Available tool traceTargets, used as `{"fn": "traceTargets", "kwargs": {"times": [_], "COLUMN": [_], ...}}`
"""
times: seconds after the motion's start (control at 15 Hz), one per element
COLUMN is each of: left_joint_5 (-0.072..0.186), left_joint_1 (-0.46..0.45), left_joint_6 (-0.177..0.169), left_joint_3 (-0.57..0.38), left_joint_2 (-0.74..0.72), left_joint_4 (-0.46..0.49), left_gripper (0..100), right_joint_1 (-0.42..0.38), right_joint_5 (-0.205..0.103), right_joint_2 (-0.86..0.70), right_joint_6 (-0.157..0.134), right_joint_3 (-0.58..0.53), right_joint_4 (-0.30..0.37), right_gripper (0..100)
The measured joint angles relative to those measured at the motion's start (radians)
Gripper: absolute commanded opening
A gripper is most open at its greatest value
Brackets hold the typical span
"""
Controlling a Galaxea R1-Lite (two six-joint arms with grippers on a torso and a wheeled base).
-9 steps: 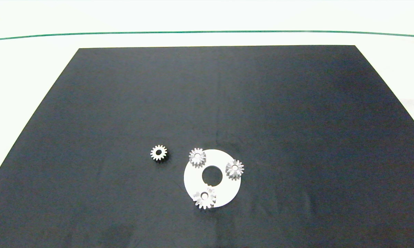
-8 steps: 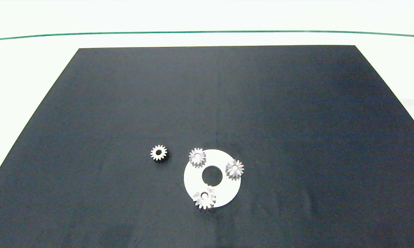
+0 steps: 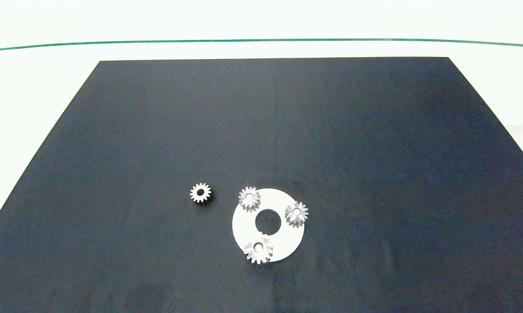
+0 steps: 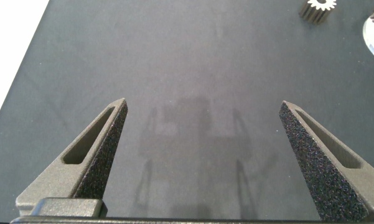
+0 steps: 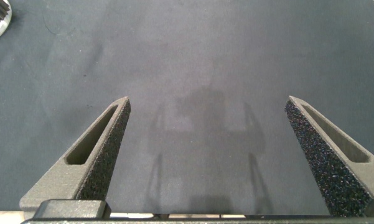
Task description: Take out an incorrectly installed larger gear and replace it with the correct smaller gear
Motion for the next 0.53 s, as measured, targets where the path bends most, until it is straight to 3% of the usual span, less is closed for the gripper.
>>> {"fn": "traceTargets", "kwargs": {"times": [0.2,0.33,0.47,0.53], "left_joint_5": [0.003,0.012,0.014,0.015], "left_joint_1": [0.0,0.002,0.007,0.008], "left_joint_6": [0.001,0.02,0.056,0.063], "left_joint_3": [-0.001,-0.019,-0.129,-0.237], "left_joint_2": [0.0,0.004,0.051,0.103], "left_joint_4": [0.0,0.012,0.1,0.166], "left_gripper": [100,100,100,100], "right_joint_1": [0.0,-0.004,-0.006,-0.006], "right_joint_5": [-0.001,-0.008,-0.009,-0.007], "right_joint_2": [0.0,0.009,0.06,0.105], "right_joint_6": [0.0,-0.012,-0.048,-0.064], "right_joint_3": [0.0,-0.011,-0.096,-0.174], "right_joint_4": [0.002,0.009,0.056,0.096], "right_gripper": [100,100,100,100]}}
